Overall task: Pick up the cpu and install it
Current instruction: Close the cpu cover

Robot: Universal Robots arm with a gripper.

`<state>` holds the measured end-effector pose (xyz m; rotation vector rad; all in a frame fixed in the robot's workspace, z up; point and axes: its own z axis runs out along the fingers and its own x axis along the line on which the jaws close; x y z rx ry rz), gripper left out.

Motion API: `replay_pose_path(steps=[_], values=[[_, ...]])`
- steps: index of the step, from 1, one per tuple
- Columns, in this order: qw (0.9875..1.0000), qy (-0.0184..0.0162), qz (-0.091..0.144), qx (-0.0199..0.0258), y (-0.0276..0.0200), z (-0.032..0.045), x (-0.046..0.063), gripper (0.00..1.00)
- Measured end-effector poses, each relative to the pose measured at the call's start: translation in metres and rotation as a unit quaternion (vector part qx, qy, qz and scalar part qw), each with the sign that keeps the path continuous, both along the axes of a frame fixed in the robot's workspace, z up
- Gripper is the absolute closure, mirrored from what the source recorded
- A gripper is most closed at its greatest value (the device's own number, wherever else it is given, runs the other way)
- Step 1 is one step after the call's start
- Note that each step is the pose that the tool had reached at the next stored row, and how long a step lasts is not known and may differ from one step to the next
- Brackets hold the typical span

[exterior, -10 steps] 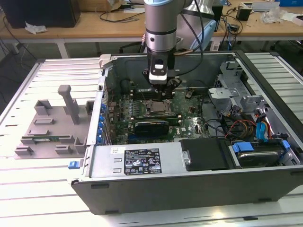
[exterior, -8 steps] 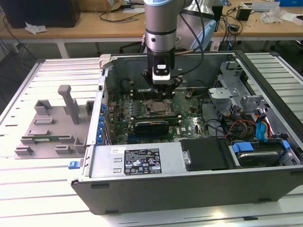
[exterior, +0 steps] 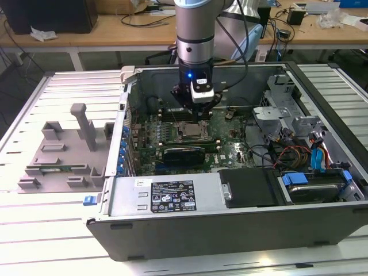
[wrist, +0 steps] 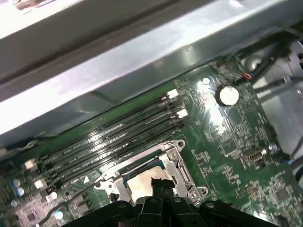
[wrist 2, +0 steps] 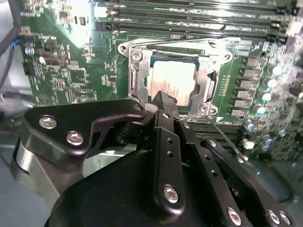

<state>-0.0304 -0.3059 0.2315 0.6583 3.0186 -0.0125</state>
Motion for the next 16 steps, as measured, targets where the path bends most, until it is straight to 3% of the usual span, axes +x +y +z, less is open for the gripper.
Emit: replay_pose_path(steps=[3, 6, 7, 9, 11, 12, 16], values=[[0.9994, 0.0017, 0.033, -0.0057, 0.0000, -0.0008, 0.0000, 0.89], [0.9970, 0.0068, 0.073, -0.0258, 0.0000, -0.0013, 0.0000, 0.89], [0.9952, 0.0082, 0.093, -0.0280, 0.0000, -0.0025, 0.0000, 0.89], [0.9933, 0.0078, 0.112, -0.0281, 0.0000, -0.0038, 0.0000, 0.89], [0.9906, 0.0073, 0.134, -0.0283, 0.0000, -0.0051, 0.0000, 0.89], [0.9875, 0.0068, 0.155, -0.0287, 0.0000, -0.0055, 0.0000, 0.89], [0.9874, 0.0063, 0.156, -0.0282, 0.0000, -0.0060, -0.0010, 0.89]])
